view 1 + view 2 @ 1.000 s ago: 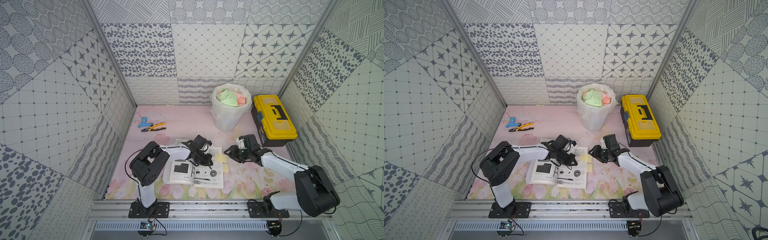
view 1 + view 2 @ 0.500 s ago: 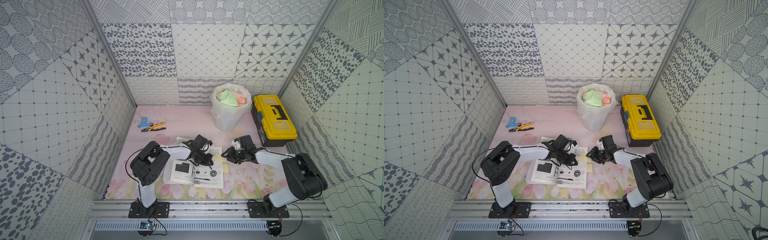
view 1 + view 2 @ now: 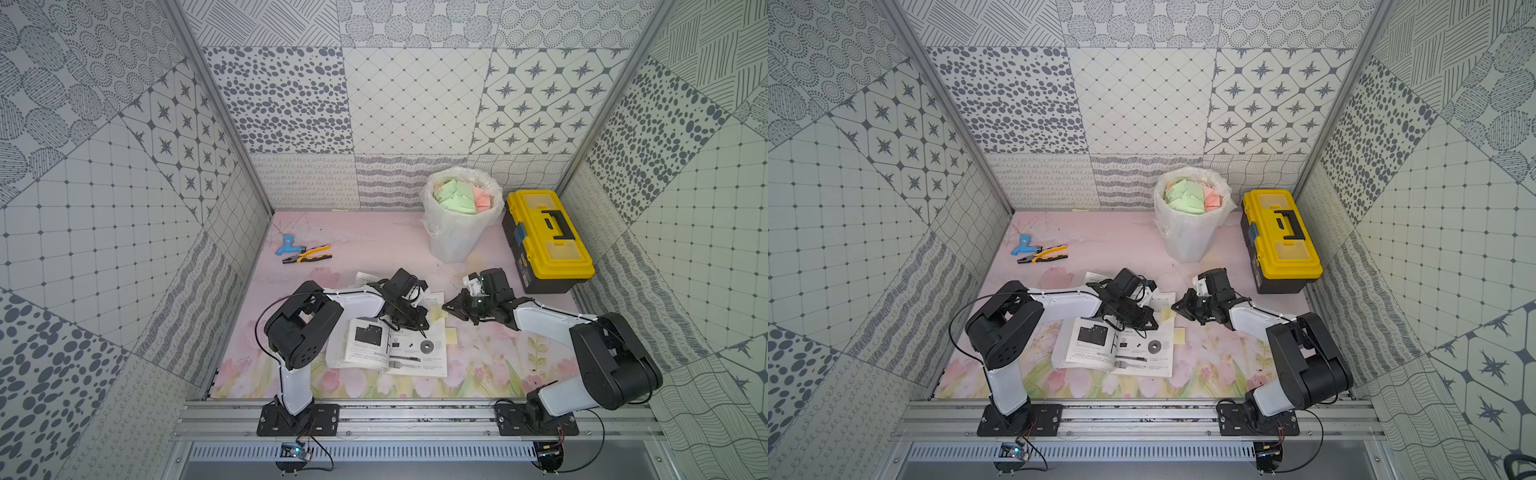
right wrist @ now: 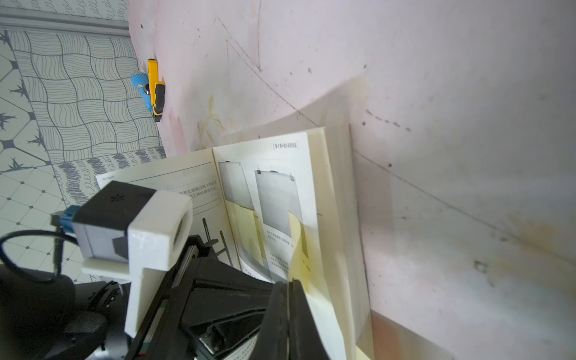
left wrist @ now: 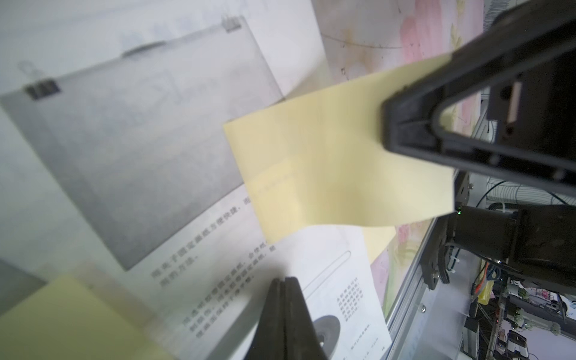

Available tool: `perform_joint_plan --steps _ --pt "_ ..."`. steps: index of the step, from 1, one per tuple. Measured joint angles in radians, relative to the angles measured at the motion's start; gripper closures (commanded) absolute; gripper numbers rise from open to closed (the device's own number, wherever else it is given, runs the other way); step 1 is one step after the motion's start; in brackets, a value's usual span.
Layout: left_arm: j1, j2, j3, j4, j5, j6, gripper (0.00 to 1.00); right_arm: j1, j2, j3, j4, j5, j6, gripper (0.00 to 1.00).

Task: Peel off the used sticky note
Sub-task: Tear off the note from the book.

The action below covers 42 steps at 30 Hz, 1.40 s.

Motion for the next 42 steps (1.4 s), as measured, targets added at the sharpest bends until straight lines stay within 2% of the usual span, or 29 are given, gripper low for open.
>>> perform_joint_plan --steps 11,20,42 --pt "-0.001 0.003 0.002 0.000 0.000 0.001 0.99 0.000 0.002 -0.081 0.177 0.005 0.208 1.00" --pt "-0.001 0.003 0.000 0.002 0.000 0.004 1.00 0.000 0.003 -0.113 0.247 0.039 0.325 1.00" --pt "-0.001 0.001 -0.005 0.006 0.000 0.024 1.00 -0.026 0.028 -0.119 0.356 0.091 0.429 1.00"
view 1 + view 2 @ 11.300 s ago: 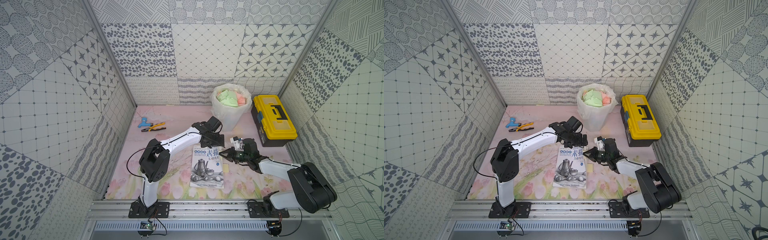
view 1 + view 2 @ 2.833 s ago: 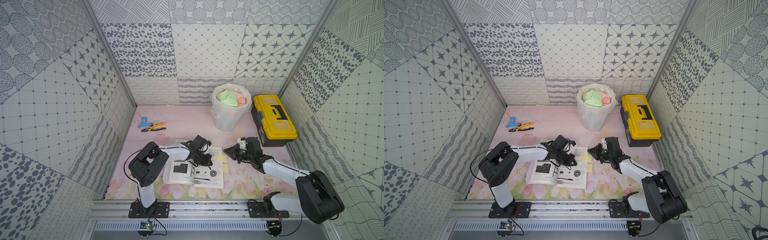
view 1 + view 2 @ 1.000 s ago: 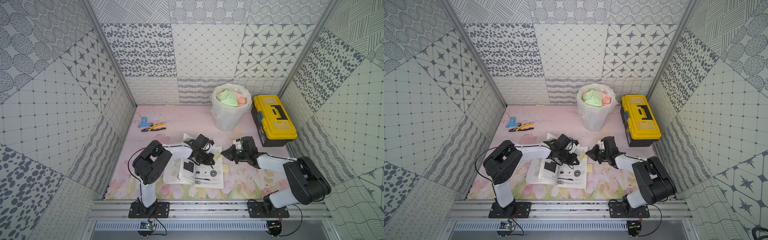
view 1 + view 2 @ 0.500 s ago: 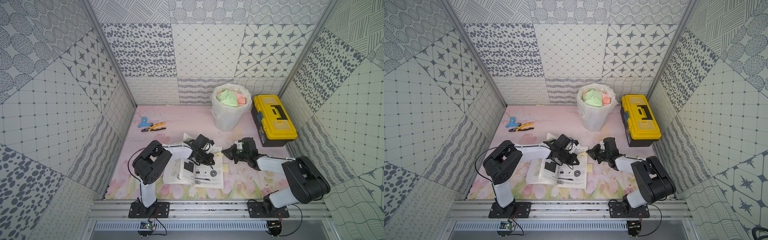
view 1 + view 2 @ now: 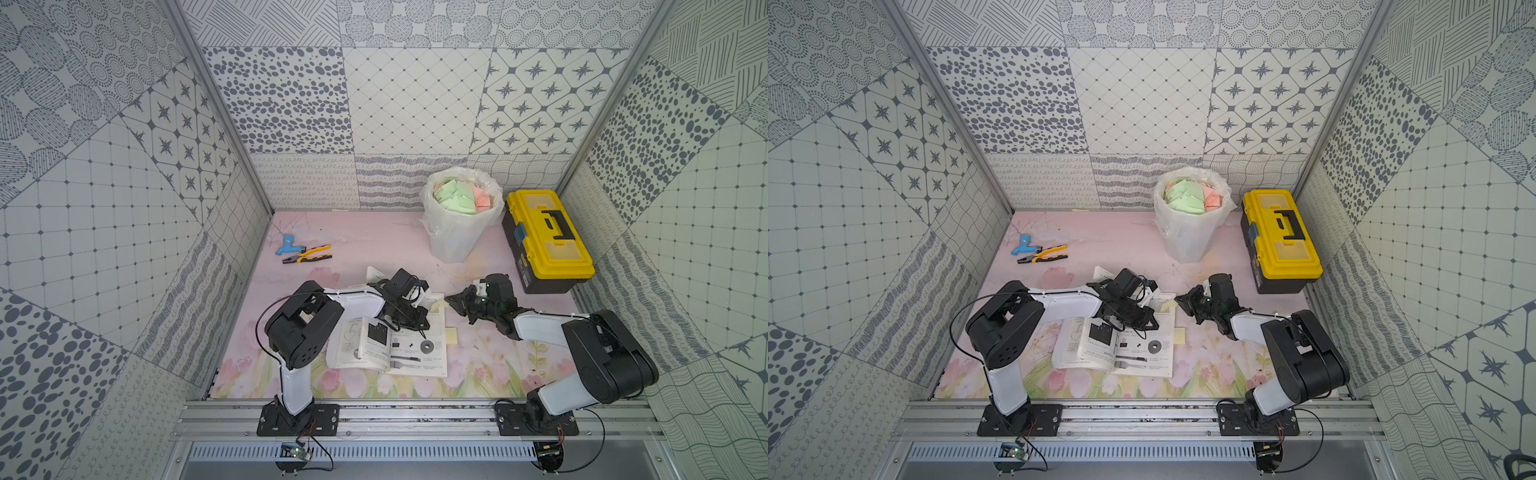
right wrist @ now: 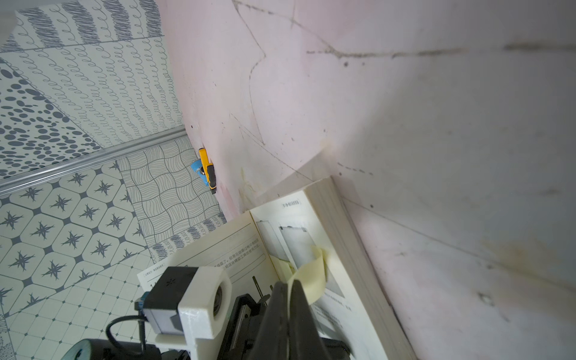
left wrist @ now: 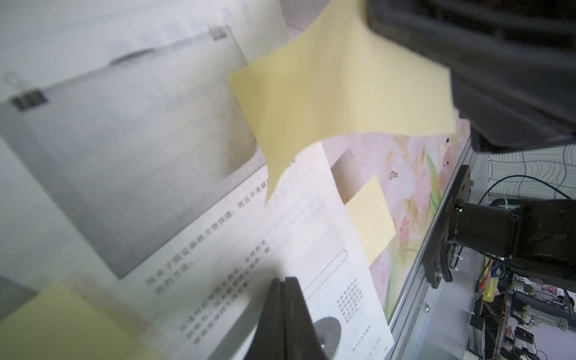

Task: Peel off the used sticky note
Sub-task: Tear off the note from the book.

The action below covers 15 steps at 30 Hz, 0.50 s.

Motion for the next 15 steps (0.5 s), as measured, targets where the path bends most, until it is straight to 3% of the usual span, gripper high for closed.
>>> perform_joint_plan --steps 15 --pt "-0.006 -0.021 -0.011 -0.005 -0.021 0.003 0.96 -0.086 -0.226 0.016 -0.056 -0.058 0.006 1.00"
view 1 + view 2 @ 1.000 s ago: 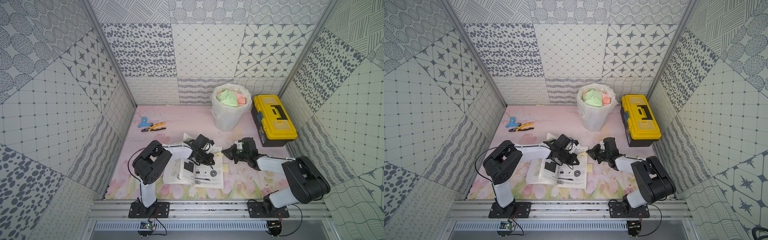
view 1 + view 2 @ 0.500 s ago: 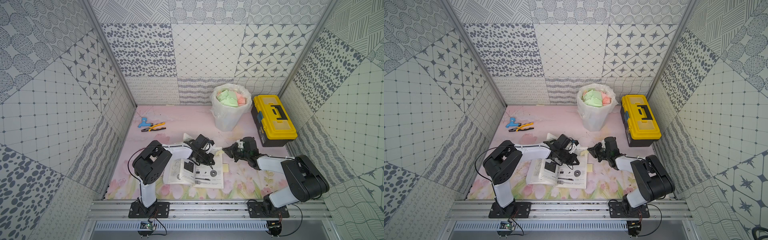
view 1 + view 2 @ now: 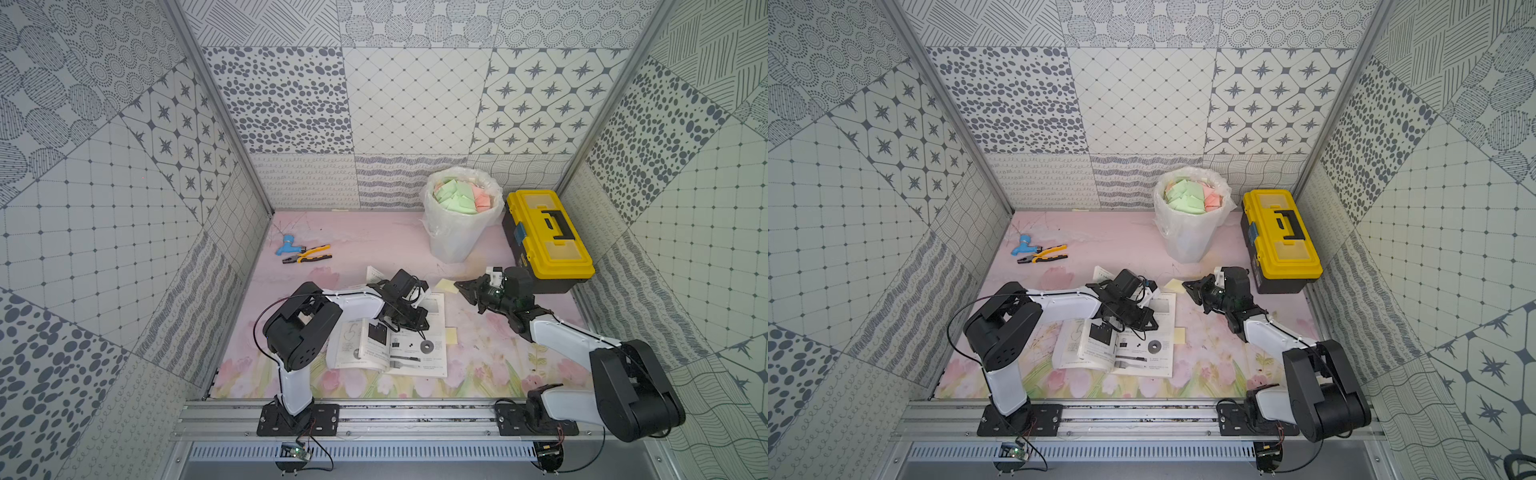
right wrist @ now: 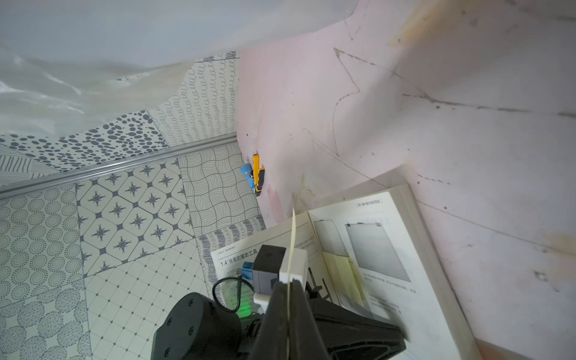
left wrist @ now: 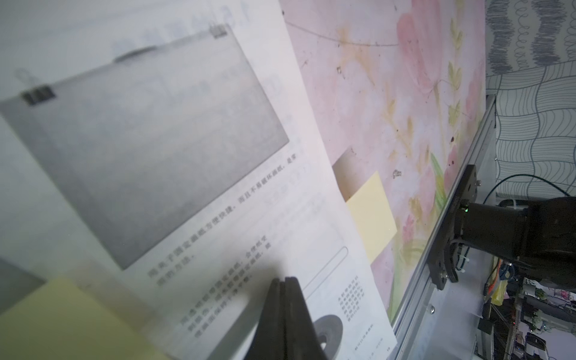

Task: Peel off the used sticky note
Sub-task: Tear off the note from the book, then place the note in the trash bin.

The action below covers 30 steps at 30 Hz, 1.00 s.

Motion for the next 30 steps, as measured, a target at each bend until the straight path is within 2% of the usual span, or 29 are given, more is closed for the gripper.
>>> perform_joint_plan --steps 8,18,23,30 --pt "-0.001 -0.047 -0.010 -0.016 -0.014 -0.003 0.92 -0.021 -0.092 0.082 -0.068 -0.053 0.005 1.00" --pt "0.000 -0.129 -0.034 -0.019 -0.040 -0.012 0.90 -0.046 -0.122 0.396 -0.215 -0.089 -0.047 1.00" --pt "0.018 -0.158 -0.063 -0.016 -0.061 -0.027 0.90 -0.091 -0.049 0.620 -0.278 -0.091 -0.106 1.00" --pt "0.055 -0.183 -0.106 -0.010 -0.082 -0.055 0.90 -0.162 0.171 0.897 -0.382 -0.058 -0.208 1.00"
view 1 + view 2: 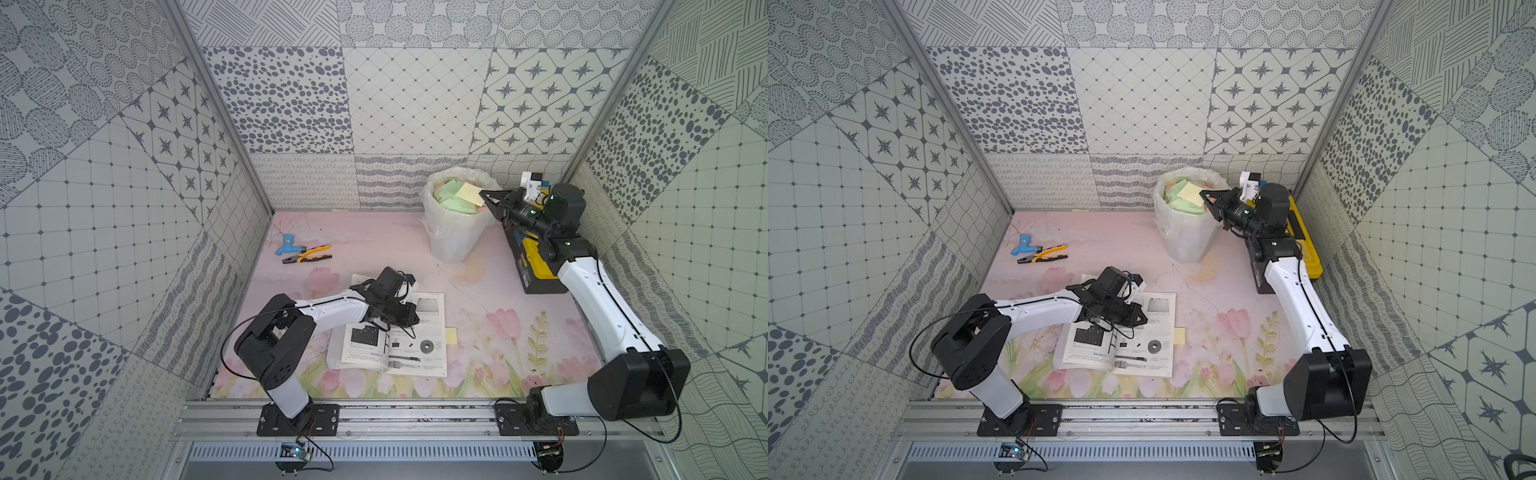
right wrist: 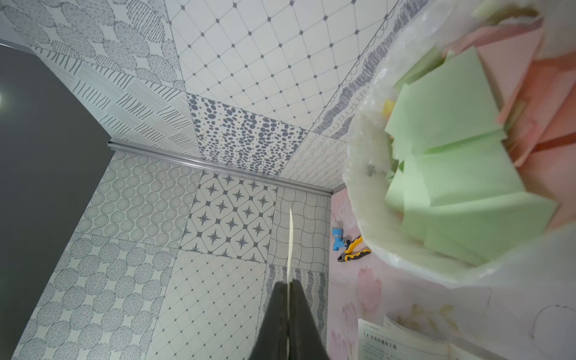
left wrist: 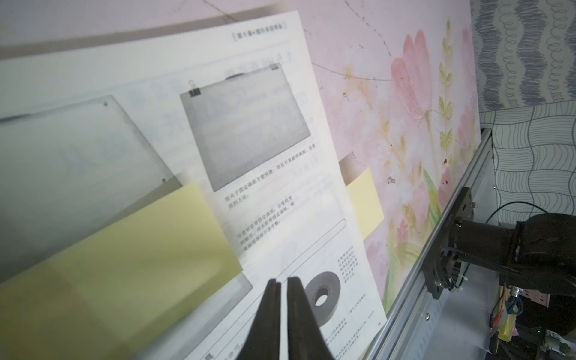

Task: Peel off the used sticky note
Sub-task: Place the note in the trash bin.

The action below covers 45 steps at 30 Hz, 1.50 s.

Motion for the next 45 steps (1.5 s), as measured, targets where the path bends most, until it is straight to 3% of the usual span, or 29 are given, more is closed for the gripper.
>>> perform_joint_plan --steps 11,16,19,24,32,38,45 --pt "0.031 -0.045 -0.052 0.009 -0.024 -0.016 0.90 -0.017 0.422 0.467 -0.291 0.088 -0.212 0.98" --pt "0.036 -0.074 -0.074 0.010 -0.029 -0.021 0.90 -0.016 0.518 0.625 -0.430 0.094 -0.293 0.69" --pt "0.036 -0.086 -0.083 0.010 -0.032 -0.024 0.89 -0.016 0.521 0.657 -0.472 0.093 -0.321 0.41" --pt "0.036 -0.094 -0.089 0.010 -0.032 -0.024 0.90 -0.013 0.520 0.675 -0.491 0.082 -0.347 0.29" --pt "0.040 -0.107 -0.095 0.008 -0.033 -0.023 0.90 0.010 0.503 0.721 -0.631 0.137 -0.453 0.24" --pt "0.043 -0.115 -0.096 0.008 -0.044 -0.023 0.90 0.081 0.484 0.861 -0.808 0.299 -0.624 0.24" --pt "0.048 -0.121 -0.108 0.009 -0.058 -0.024 0.90 0.147 0.382 0.854 -0.903 0.469 -0.753 0.24"
